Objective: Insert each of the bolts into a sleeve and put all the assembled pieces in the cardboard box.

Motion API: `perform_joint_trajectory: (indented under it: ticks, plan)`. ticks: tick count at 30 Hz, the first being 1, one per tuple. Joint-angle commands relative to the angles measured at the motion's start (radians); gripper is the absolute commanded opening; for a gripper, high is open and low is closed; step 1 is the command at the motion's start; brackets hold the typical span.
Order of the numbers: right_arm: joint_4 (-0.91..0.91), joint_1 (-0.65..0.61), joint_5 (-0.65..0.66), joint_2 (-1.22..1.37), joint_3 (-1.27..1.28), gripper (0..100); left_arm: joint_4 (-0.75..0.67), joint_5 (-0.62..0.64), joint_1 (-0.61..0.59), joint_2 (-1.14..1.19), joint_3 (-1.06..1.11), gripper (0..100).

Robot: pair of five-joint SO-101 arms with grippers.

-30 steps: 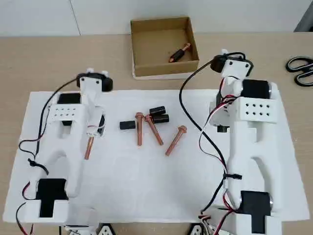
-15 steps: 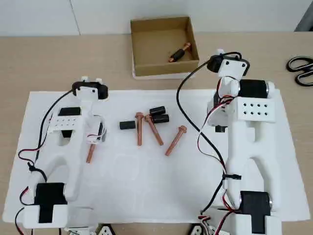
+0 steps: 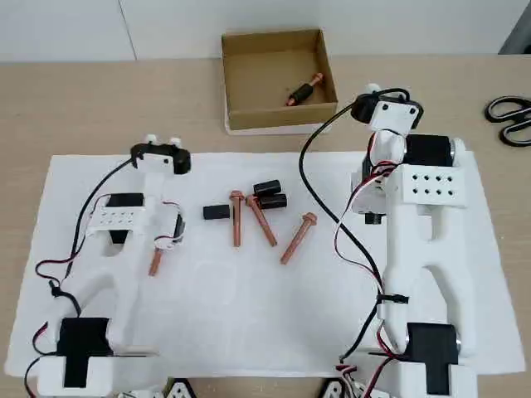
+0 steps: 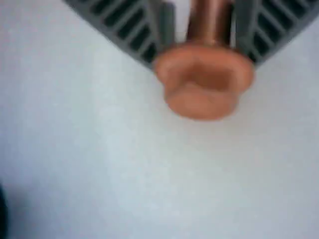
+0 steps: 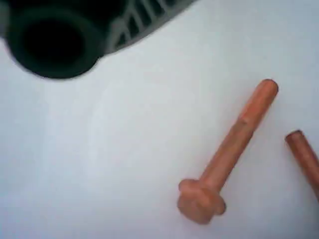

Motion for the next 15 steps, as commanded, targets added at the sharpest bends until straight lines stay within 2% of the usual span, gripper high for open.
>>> perform_joint_trajectory:
  ticks: [1,8,15]
  plan:
    - [-0.005,-0.005,0.002,-0.051,-0.005,0.4,0.005,-0.002,-0.005,0.002,0.025,1]
    - [-0.005,-0.005,0.002,-0.054,-0.005,0.4,0.064,0.0,-0.005,-0.009,-0.013,1]
    - [0.004,-0.007,0.011,-0.058,-0.041,0.4,0.342,0.005,-0.005,-0.009,-0.259,1]
